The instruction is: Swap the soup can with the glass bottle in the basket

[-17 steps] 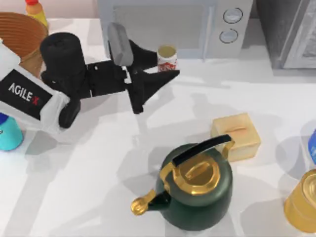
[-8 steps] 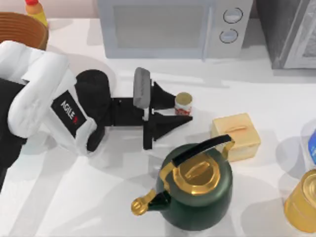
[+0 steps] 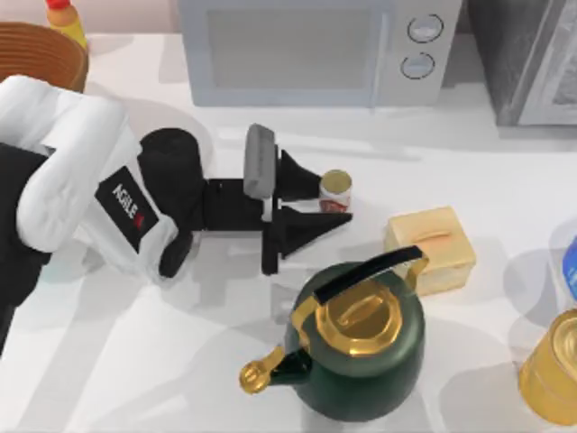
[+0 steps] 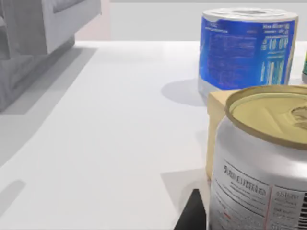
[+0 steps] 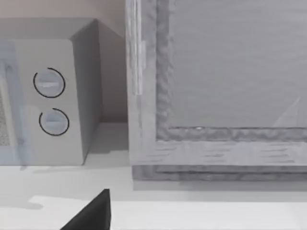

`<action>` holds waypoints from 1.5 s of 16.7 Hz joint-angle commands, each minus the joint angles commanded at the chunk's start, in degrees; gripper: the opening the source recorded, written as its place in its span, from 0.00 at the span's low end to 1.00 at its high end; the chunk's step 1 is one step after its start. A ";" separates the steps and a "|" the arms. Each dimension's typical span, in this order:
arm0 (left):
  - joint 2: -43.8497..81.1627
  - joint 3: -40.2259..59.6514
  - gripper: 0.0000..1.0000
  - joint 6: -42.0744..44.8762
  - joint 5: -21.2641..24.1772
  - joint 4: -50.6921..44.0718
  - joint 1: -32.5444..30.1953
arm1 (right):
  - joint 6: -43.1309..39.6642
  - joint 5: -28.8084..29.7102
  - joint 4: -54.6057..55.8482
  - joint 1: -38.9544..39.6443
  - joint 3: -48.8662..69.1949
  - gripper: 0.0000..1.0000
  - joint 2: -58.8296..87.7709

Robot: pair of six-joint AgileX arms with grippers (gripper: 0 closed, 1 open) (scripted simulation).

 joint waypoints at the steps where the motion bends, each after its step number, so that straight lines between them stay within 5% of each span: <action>1: 0.00 0.00 0.23 0.00 0.00 0.00 0.00 | 0.00 0.00 0.00 0.00 0.00 1.00 0.00; 11: 0.00 0.00 0.98 0.00 0.00 0.00 0.00 | 0.00 0.00 0.00 0.00 0.00 1.00 0.00; 25: -5.86 -2.71 1.00 0.15 -3.19 -3.00 1.37 | 0.00 0.00 0.00 0.00 0.00 1.00 0.00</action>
